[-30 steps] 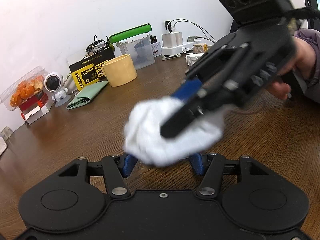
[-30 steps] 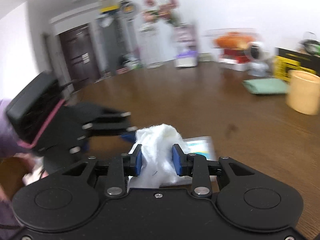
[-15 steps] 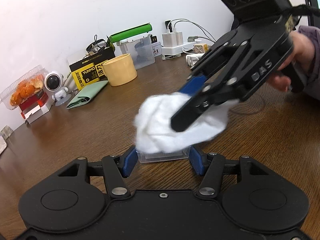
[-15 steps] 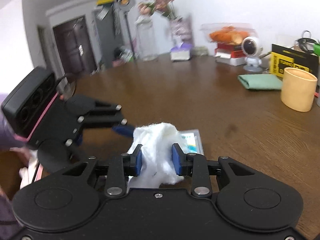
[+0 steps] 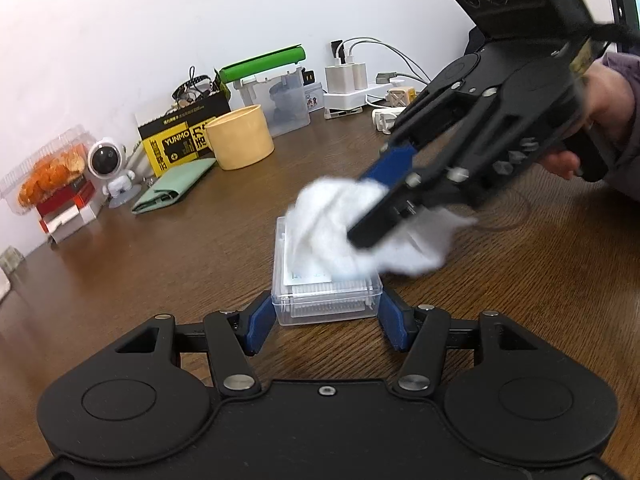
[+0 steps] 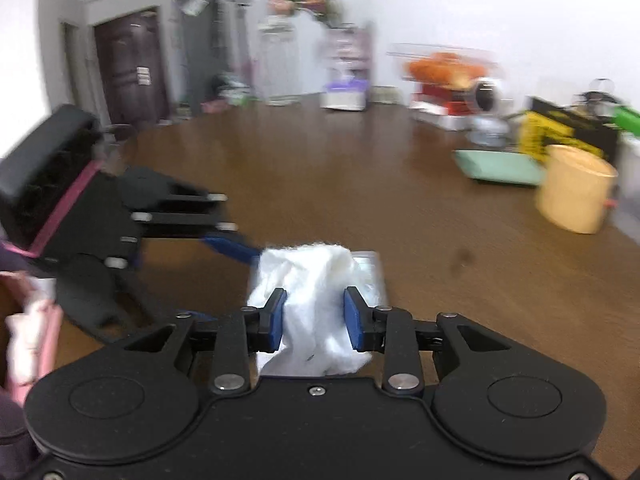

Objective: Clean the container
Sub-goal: 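Wipe the cotton wad along the box lid edge with the right gripper, then lower the floss-pick box onto the table and open the left gripper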

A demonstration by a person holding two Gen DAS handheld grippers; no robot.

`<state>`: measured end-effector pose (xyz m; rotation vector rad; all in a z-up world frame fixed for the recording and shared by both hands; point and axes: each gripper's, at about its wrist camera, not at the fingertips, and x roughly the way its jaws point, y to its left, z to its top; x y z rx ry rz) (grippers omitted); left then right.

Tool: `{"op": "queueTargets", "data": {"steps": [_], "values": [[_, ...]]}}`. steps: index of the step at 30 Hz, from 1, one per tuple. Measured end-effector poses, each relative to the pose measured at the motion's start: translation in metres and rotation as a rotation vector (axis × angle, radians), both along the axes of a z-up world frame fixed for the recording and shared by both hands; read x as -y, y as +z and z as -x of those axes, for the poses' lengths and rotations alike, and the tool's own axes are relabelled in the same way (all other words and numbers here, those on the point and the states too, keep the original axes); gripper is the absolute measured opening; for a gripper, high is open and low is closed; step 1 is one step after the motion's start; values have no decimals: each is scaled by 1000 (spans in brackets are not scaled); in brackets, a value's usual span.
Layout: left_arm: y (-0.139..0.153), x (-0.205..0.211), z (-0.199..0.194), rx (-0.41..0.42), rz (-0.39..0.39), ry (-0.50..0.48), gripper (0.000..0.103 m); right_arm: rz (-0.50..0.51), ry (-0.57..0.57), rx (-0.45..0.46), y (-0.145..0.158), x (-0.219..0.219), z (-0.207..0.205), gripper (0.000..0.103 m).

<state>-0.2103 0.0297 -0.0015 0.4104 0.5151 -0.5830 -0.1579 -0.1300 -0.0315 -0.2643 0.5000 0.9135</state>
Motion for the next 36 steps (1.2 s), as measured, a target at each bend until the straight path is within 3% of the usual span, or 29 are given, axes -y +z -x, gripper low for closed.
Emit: {"op": "queueTargets", "data": {"steps": [5, 13, 20, 23, 29, 32, 36], "values": [[2, -2, -7, -33, 36, 73, 56, -97, -86, 20, 2, 15, -9, 33], [5, 4, -42, -55, 93, 394, 56, -276, -212, 77, 5, 45, -21, 35], [15, 18, -85, -51, 124, 448, 56, -244, -252, 42, -5, 43, -34, 35], [8, 15, -114, -107, 141, 467, 56, -229, -300, 30, -7, 46, -39, 35], [-3, 8, -136, -88, 161, 560, 57, -227, -357, 8, -10, 53, -47, 35], [0, 1, -130, -64, 168, 592, 91, -227, -348, 4, -11, 52, -47, 35], [19, -12, -98, -19, 232, 589, 97, -218, -349, 15, -11, 51, -45, 35]]}}
